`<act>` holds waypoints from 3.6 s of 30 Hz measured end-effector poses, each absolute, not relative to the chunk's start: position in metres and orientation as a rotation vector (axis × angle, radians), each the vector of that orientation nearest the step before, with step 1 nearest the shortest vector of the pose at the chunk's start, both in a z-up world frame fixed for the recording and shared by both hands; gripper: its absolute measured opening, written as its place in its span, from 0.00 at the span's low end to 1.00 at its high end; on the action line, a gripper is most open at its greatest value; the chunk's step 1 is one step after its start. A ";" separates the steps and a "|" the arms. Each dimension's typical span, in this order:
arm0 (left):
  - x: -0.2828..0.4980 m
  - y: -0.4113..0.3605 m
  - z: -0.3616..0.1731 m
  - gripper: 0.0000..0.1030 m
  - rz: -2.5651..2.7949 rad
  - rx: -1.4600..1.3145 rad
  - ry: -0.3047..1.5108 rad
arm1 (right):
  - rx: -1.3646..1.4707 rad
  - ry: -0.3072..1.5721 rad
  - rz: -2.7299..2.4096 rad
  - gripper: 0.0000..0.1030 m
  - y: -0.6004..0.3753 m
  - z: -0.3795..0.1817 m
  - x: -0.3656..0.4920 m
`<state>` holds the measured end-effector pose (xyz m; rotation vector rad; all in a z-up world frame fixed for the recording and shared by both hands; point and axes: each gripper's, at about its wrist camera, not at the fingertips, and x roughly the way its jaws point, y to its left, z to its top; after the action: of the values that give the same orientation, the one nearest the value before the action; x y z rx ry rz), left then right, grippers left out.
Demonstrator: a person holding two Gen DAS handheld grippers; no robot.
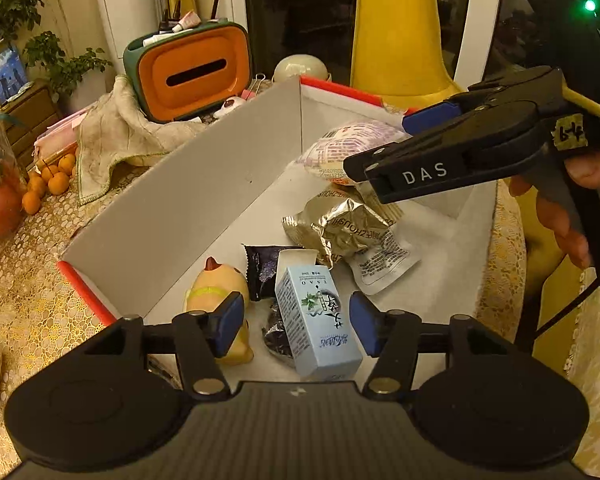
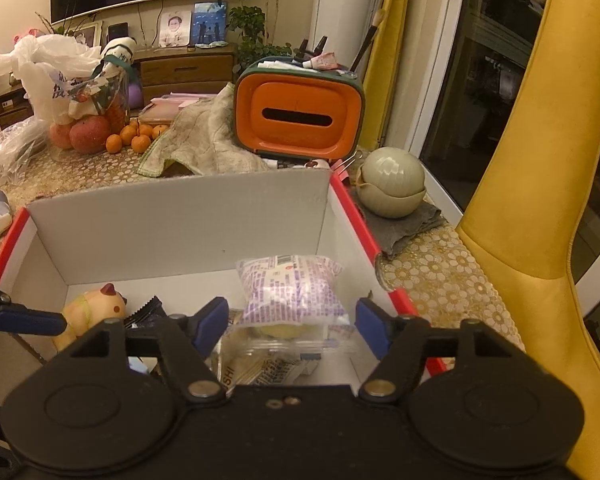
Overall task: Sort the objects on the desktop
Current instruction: 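Open left tool to drop milk carton while right tool releases bread bag in box, then move both tools back from the shoebox to the items on the table, then grasp the blue biscuit pack with left tool while right tool grasps white tissue pack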
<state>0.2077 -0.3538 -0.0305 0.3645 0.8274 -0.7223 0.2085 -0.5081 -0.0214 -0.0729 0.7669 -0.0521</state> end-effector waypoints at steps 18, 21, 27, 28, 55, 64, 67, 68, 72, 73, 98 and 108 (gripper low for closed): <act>0.165 -0.311 0.020 0.55 -0.717 0.279 0.760 | -0.087 0.727 -0.031 0.69 -0.481 0.020 0.158; 0.156 -0.303 0.029 0.55 -0.715 0.266 0.744 | -0.105 0.717 -0.025 0.69 -0.471 0.029 0.147; 0.137 -0.280 0.042 0.55 -0.709 0.236 0.711 | -0.128 0.699 0.003 0.69 -0.448 0.043 0.124; 0.134 -0.275 0.044 0.55 -0.709 0.232 0.706 | -0.135 0.697 0.008 0.69 -0.444 0.045 0.121; 0.070 -0.114 0.048 0.82 -0.529 0.142 0.614 | -0.184 0.596 0.237 0.78 -0.304 0.059 0.091; 0.071 -0.051 0.032 0.82 -0.422 0.101 0.633 | -0.164 0.611 0.283 0.79 -0.261 0.049 0.112; 0.072 -0.029 0.029 0.82 -0.369 0.059 0.622 | -0.159 0.622 0.298 0.79 -0.248 0.044 0.120; 0.072 -0.023 0.028 0.82 -0.358 0.049 0.614 | -0.157 0.624 0.299 0.79 -0.244 0.042 0.123; 0.075 -0.004 0.022 0.88 -0.327 0.060 0.596 | -0.146 0.634 0.314 0.79 -0.229 0.036 0.136; 0.076 0.000 0.020 0.91 -0.315 0.067 0.594 | -0.149 0.637 0.316 0.79 -0.226 0.034 0.140; 0.155 0.078 -0.076 1.00 -0.259 -0.063 0.738 | -0.213 0.744 0.394 0.79 -0.156 -0.028 0.268; 0.171 0.084 -0.100 1.00 -0.250 -0.022 0.770 | -0.250 0.756 0.438 0.79 -0.127 -0.056 0.326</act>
<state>0.1713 0.0844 -0.0995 -0.0225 0.7699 -0.2502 0.3265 -0.1274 -0.0562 -0.2499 0.7562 0.4376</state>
